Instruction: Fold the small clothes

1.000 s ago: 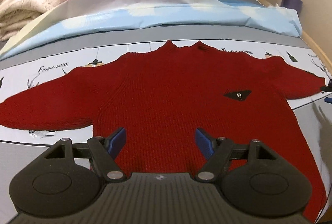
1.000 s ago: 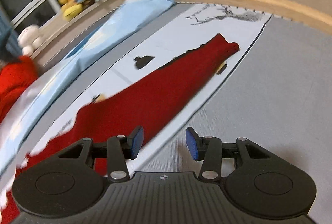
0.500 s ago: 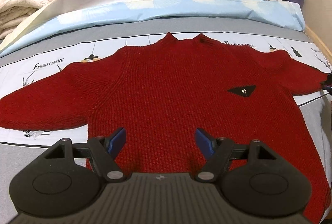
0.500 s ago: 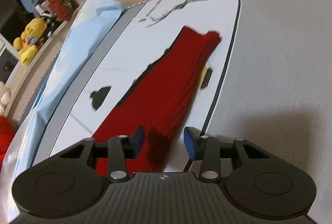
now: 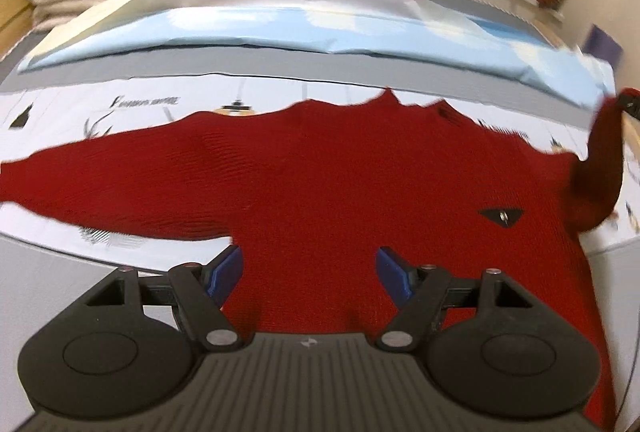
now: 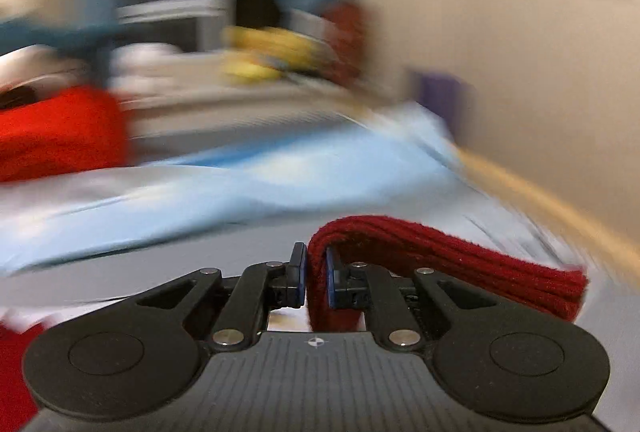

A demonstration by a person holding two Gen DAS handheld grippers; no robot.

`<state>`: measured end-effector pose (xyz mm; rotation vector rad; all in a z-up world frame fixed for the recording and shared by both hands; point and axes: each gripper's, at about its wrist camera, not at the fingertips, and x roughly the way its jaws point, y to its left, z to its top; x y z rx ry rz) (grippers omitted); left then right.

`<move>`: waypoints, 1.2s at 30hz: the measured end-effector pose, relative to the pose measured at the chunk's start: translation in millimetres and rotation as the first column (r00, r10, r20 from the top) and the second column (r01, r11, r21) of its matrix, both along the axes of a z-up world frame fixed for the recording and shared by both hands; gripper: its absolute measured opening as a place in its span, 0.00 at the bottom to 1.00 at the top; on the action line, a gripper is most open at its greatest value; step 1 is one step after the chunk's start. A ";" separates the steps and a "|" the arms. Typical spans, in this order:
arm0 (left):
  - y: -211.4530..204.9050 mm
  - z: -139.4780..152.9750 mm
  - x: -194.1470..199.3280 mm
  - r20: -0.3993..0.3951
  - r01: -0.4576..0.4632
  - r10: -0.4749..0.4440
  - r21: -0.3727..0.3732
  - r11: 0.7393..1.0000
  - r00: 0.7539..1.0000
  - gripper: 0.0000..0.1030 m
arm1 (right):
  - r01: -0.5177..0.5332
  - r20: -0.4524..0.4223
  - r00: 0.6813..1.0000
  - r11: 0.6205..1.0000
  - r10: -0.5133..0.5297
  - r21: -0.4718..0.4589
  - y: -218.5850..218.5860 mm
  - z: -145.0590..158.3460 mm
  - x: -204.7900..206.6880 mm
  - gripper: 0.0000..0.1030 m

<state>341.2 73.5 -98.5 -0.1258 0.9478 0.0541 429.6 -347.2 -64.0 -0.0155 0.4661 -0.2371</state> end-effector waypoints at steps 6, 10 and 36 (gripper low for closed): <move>33.7 7.2 1.3 -0.018 -0.094 0.093 -0.064 0.994 0.996 0.76 | -0.489 0.002 0.872 0.872 0.489 0.007 192.2 -11.2 -74.6 0.10; 53.3 9.1 1.6 -0.031 -0.147 0.145 -0.106 0.983 0.989 0.76 | -0.584 -0.260 0.718 0.762 0.646 0.280 253.5 -66.4 -96.3 0.10; 96.5 -75.0 49.9 -0.205 -0.392 0.336 -0.552 0.736 0.919 0.34 | 0.280 -0.484 0.873 0.742 0.068 0.609 68.2 -109.0 -70.1 0.40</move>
